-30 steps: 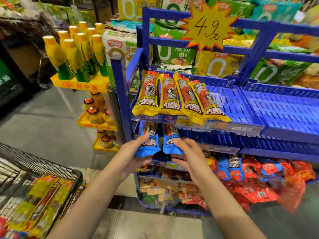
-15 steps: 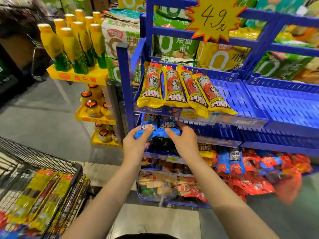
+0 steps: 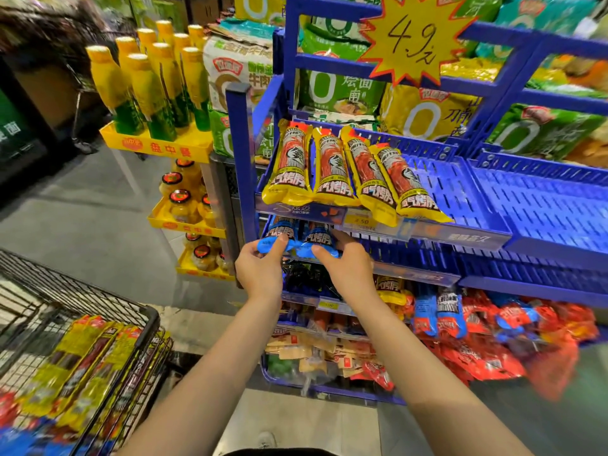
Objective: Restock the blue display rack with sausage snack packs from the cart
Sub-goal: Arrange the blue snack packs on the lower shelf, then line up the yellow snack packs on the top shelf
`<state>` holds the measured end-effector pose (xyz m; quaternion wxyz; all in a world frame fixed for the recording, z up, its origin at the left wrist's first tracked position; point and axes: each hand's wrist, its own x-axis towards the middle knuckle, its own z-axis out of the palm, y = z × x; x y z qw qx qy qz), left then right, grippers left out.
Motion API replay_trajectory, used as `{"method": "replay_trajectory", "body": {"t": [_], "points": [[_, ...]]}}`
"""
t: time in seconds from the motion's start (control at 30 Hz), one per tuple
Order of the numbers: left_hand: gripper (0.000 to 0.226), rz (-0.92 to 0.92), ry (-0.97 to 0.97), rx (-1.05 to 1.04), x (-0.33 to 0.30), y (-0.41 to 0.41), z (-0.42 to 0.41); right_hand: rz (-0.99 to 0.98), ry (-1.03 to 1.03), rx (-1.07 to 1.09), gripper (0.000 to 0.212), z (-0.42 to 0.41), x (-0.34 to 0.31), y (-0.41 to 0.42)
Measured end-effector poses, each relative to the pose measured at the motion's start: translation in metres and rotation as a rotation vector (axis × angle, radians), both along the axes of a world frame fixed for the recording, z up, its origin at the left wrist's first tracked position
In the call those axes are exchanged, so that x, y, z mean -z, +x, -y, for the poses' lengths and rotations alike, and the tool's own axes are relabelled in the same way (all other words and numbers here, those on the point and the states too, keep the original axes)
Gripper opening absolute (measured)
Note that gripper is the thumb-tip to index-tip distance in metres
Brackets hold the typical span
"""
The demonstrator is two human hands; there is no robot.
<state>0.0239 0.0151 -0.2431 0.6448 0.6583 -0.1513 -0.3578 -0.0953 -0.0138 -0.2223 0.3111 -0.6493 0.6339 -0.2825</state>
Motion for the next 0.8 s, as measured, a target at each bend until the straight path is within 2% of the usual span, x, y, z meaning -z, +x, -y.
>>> {"method": "replay_trajectory", "body": {"t": [0.1,0.3,0.5,0.67,0.73,0.8], "points": [[0.036,0.027,0.048,0.039,-0.002,0.002,0.001,-0.072,0.001,-0.041,0.053,0.001,0.0,-0.001],[0.036,0.011,0.173,0.218,-0.012,0.01,-0.026,-0.16,-0.069,-0.133,0.056,-0.018,-0.005,-0.021],[0.04,0.503,0.417,0.396,-0.019,0.014,-0.106,-0.299,-0.271,-0.341,0.044,-0.067,0.002,-0.061],[0.056,0.967,0.703,0.414,0.002,-0.007,-0.18,-0.375,-0.197,-0.638,0.041,-0.105,0.034,-0.074],[0.061,1.016,0.808,0.429,0.015,-0.015,-0.209,-0.405,-0.119,-0.754,0.047,-0.116,0.048,-0.069],[0.06,0.969,0.852,0.435,0.025,-0.02,-0.237,-0.469,-0.024,-0.89,0.052,-0.126,0.06,-0.061]]}}
